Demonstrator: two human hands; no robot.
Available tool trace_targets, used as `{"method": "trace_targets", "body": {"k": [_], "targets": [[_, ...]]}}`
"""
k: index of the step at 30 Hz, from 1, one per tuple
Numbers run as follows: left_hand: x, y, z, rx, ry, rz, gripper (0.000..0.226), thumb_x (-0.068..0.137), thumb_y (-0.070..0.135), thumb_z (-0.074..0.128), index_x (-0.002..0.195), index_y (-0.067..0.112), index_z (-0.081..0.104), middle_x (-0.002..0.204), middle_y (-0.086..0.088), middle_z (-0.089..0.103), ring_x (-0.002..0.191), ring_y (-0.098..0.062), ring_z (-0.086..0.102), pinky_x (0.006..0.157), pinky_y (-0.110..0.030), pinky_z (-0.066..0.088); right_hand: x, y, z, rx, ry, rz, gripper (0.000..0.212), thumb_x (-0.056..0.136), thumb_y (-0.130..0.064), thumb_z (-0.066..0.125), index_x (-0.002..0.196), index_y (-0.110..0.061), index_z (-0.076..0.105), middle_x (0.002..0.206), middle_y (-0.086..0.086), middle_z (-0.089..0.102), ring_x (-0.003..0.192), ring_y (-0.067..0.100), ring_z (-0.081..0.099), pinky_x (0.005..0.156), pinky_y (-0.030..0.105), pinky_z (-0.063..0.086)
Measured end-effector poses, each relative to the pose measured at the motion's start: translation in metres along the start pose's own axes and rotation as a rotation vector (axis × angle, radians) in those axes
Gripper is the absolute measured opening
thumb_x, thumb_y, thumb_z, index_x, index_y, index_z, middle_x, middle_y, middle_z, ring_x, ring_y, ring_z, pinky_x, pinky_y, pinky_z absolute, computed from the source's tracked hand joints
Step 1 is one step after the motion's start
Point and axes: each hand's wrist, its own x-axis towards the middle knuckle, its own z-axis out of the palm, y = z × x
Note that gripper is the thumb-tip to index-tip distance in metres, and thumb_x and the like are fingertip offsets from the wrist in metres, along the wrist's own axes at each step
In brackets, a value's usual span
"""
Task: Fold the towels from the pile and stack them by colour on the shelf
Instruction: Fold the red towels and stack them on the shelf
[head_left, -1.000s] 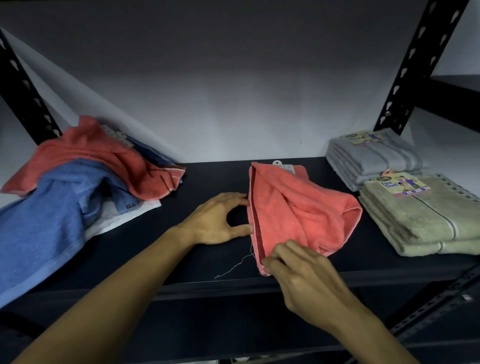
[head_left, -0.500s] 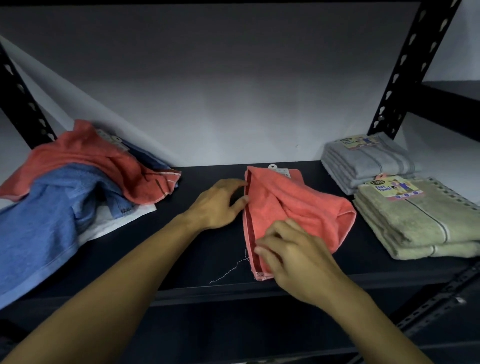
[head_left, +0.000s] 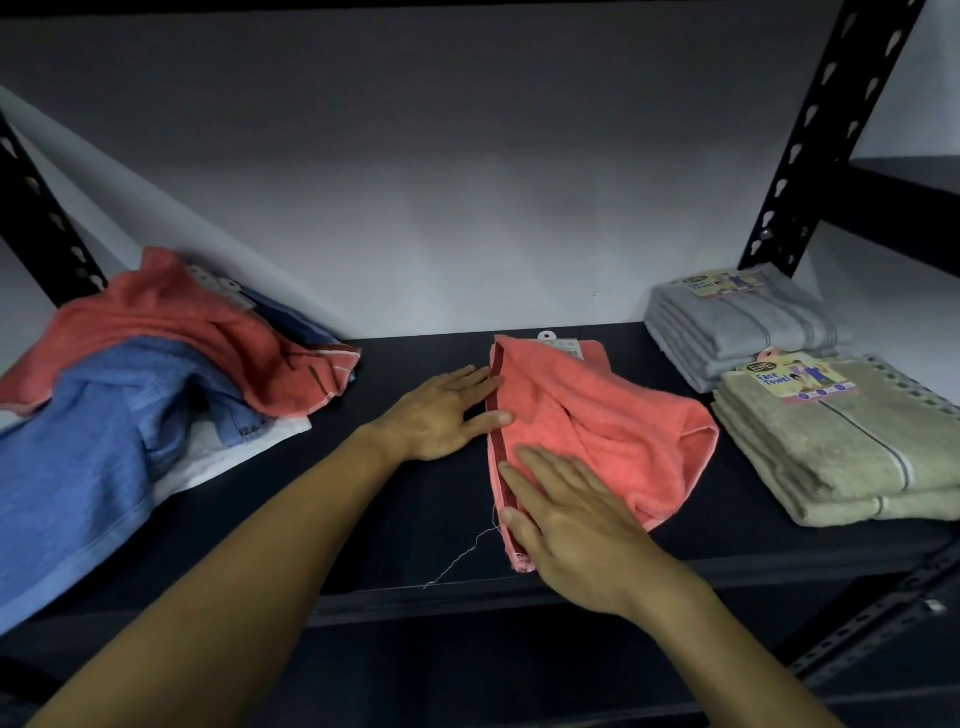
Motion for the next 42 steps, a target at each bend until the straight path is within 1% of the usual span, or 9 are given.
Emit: {"method": "trace_targets", "body": {"k": [5, 12, 22, 30, 34, 36, 38, 40, 42], "targets": [[0.003, -0.004, 0.004, -0.156, 0.099, -0.04, 0.078, 0.091, 0.071, 0.025, 0.157, 0.03, 0.019, 0.163, 0.008, 0.018, 0.15, -0.007, 0.009, 0.123, -0.036, 0.012, 0.004, 0.002, -0.007, 0.038, 0.133, 0.001, 0.057, 0.102, -0.047, 0.025, 0.153, -0.02, 0.023, 0.159, 0.0, 0.015, 0.146, 0.011, 0.007, 0.116, 0.022, -0.003], [0.033, -0.008, -0.004, -0.144, 0.407, -0.138, 0.034, 0.099, 0.047, 0.044, 0.115, 0.028, 0.068, 0.117, 0.002, 0.066, 0.113, -0.022, 0.059, 0.094, -0.044, 0.05, 0.016, 0.001, 0.0, 0.027, 0.06, 0.002, 0.085, 0.079, -0.061, -0.01, 0.155, -0.026, 0.007, 0.163, 0.002, -0.003, 0.148, 0.012, -0.01, 0.117, 0.028, -0.013], [0.075, 0.007, -0.019, -0.412, 0.374, -0.481, 0.032, 0.087, 0.05, 0.065, 0.086, 0.019, 0.075, 0.087, 0.004, 0.072, 0.083, -0.015, 0.066, 0.072, -0.031, 0.051, 0.017, 0.004, 0.003, 0.054, 0.06, -0.001, 0.085, 0.078, -0.06, -0.012, 0.155, -0.027, 0.004, 0.162, -0.003, -0.01, 0.14, 0.002, -0.022, 0.114, 0.024, -0.016], [0.086, 0.012, -0.022, -0.311, 0.373, -0.523, 0.031, 0.087, 0.044, 0.06, 0.088, 0.015, 0.07, 0.09, -0.002, 0.069, 0.083, -0.023, 0.066, 0.068, -0.03, 0.048, 0.016, 0.004, 0.005, 0.026, 0.031, -0.008, 0.074, 0.085, -0.053, -0.008, 0.154, -0.027, -0.001, 0.16, -0.003, -0.016, 0.144, 0.006, -0.022, 0.114, 0.025, -0.018], [0.085, 0.007, -0.019, -0.308, 0.35, -0.505, 0.038, 0.087, 0.052, 0.059, 0.075, 0.017, 0.066, 0.085, -0.003, 0.069, 0.079, -0.022, 0.066, 0.062, -0.029, 0.044, 0.014, 0.002, 0.0, 0.078, 0.101, -0.056, 0.071, 0.094, -0.057, 0.002, 0.155, -0.023, 0.013, 0.163, 0.0, -0.002, 0.145, 0.005, -0.014, 0.112, 0.02, -0.016], [0.074, 0.007, -0.025, -0.283, 0.341, -0.466, 0.044, 0.088, 0.056, 0.058, 0.064, 0.019, 0.06, 0.074, -0.001, 0.066, 0.073, -0.022, 0.065, 0.055, -0.028, 0.039, 0.008, 0.008, -0.004, 0.138, 0.257, -0.092, 0.057, 0.101, -0.048, 0.021, 0.148, -0.021, 0.036, 0.16, -0.001, 0.021, 0.146, 0.006, 0.004, 0.115, 0.02, -0.004], [0.056, 0.014, -0.033, -0.233, 0.372, -0.401, 0.049, 0.093, 0.057, 0.051, 0.061, 0.019, 0.055, 0.064, 0.003, 0.06, 0.069, -0.021, 0.063, 0.052, -0.027, 0.035, -0.005, 0.024, -0.009, 0.134, 0.548, -0.052, 0.04, 0.099, -0.035, 0.04, 0.132, -0.02, 0.057, 0.144, -0.002, 0.045, 0.136, 0.013, 0.036, 0.113, 0.029, 0.028], [0.025, 0.027, -0.035, -0.191, 0.439, -0.334, 0.04, 0.096, 0.057, 0.044, 0.075, 0.025, 0.057, 0.071, 0.009, 0.061, 0.075, -0.014, 0.059, 0.057, -0.028, 0.036, -0.021, 0.048, -0.019, 0.078, 0.799, 0.103, 0.027, 0.09, -0.017, 0.06, 0.115, -0.013, 0.067, 0.122, 0.004, 0.058, 0.113, 0.022, 0.054, 0.09, 0.034, 0.051], [-0.012, 0.043, -0.03, -0.197, 0.519, -0.199, 0.027, 0.097, 0.051, 0.048, 0.091, 0.029, 0.062, 0.086, 0.011, 0.066, 0.081, -0.01, 0.057, 0.068, -0.029, 0.043, -0.034, 0.073, -0.031, -0.006, 0.833, 0.316, 0.027, 0.077, 0.0, 0.068, 0.103, -0.004, 0.069, 0.107, 0.013, 0.06, 0.097, 0.035, 0.058, 0.069, 0.043, 0.057]]}}
